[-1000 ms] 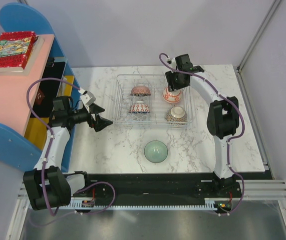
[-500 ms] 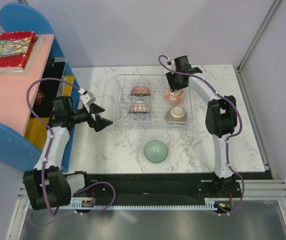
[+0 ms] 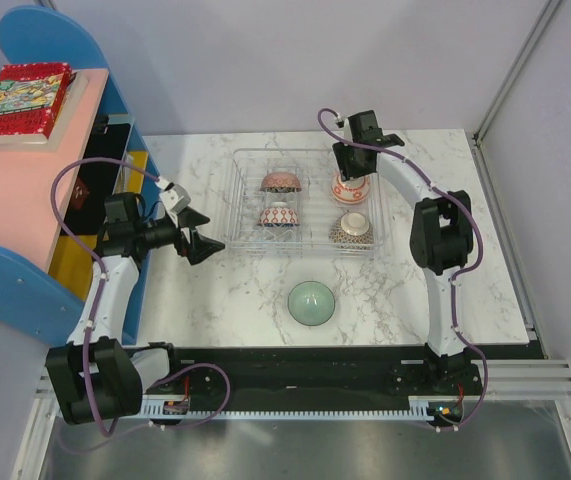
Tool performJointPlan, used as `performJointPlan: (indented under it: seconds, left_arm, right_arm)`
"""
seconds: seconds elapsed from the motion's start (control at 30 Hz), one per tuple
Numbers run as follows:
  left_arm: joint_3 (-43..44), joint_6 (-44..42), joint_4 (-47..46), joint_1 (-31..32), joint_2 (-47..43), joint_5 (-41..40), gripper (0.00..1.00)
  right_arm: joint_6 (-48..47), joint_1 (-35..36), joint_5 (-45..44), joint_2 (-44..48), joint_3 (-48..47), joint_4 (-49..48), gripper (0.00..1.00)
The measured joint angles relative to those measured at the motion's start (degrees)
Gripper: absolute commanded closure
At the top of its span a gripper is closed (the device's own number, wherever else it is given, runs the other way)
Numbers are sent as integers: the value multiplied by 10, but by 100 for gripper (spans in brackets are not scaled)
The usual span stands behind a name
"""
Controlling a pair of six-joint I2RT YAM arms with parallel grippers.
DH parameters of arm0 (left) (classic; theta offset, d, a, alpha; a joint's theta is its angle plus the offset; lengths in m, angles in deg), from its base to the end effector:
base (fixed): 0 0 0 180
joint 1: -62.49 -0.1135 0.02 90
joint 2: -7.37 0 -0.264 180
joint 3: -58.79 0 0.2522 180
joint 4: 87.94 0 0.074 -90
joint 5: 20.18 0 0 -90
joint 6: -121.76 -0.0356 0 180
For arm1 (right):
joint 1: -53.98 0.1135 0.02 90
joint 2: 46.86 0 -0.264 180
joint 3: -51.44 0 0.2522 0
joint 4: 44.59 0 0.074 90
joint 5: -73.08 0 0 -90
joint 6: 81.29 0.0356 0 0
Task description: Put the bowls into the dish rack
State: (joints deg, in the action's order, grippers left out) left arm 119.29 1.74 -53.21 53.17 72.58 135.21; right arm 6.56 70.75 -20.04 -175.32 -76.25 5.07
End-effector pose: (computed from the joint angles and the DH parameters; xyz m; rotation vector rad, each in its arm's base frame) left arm 0.2315 0.0052 0.2760 0.8783 1.7080 -0.8187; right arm 0.4852 0.1442 0.2324 -0.3789 2.4202 0.0460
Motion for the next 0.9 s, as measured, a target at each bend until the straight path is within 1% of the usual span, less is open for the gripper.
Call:
performJointPlan:
  seconds: [0.1, 0.13, 0.23, 0.3, 0.37, 0.43, 0.53, 0.6, 0.7, 0.8, 0.9]
  left_arm:
    - [0, -14, 8, 0, -8, 15, 0]
    - [0, -21, 16, 0, -13, 23, 0]
    - [0, -38, 38, 0, -38, 44, 0]
    - [0, -50, 54, 0, -57, 62, 0]
    - [2, -61, 72, 3, -71, 76, 0]
    - [5, -69, 88, 22, -75, 82, 0]
    - [6, -75, 104, 103, -75, 55, 0]
    - [6, -76, 107, 176, -71, 16, 0]
    - [7, -73, 104, 266, -45, -43, 0]
    - [10, -62, 99, 325, 3, -110, 0]
    - [15, -43, 84, 372, 57, -175, 0]
  right_arm:
    - [0, 0, -5, 0, 0, 0, 23]
    - [-1, 0, -9, 0, 0, 1, 17]
    - [-5, -2, -4, 2, 0, 5, 8]
    - [-7, 0, 5, 7, 3, 10, 4]
    - [-7, -1, 11, 20, 12, 14, 3]
    - [-8, -2, 23, 46, 32, 19, 3]
    - [-11, -4, 53, 103, 64, 30, 2]
    - [-16, -6, 85, 151, 84, 37, 2]
    - [-31, -5, 140, 219, 106, 51, 2]
    - [-52, -4, 188, 288, 134, 62, 2]
    - [-72, -4, 212, 347, 173, 72, 2]
